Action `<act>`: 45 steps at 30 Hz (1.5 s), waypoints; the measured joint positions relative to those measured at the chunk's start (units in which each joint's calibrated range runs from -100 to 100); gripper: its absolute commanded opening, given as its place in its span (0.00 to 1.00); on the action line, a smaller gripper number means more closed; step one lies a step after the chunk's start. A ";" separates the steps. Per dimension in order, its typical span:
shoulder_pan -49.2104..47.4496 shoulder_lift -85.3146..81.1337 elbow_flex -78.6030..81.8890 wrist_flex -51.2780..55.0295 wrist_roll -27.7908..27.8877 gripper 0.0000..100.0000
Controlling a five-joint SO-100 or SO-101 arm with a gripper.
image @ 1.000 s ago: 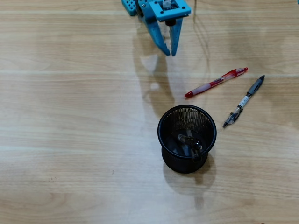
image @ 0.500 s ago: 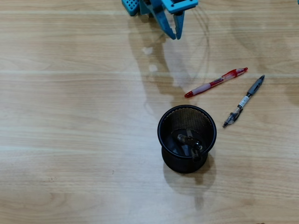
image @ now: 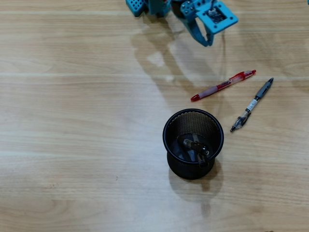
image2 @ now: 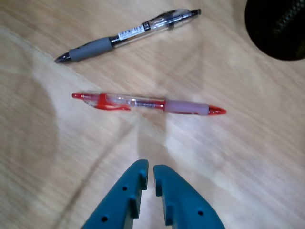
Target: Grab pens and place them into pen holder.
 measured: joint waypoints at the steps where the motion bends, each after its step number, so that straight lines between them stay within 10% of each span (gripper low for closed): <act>1: -0.09 1.19 -0.44 -1.30 -0.05 0.02; 18: -0.45 24.09 -19.53 -4.15 -11.64 0.02; 32: -0.63 40.37 -46.34 30.54 -29.51 0.02; 45: -1.71 52.25 -59.83 37.20 -34.23 0.02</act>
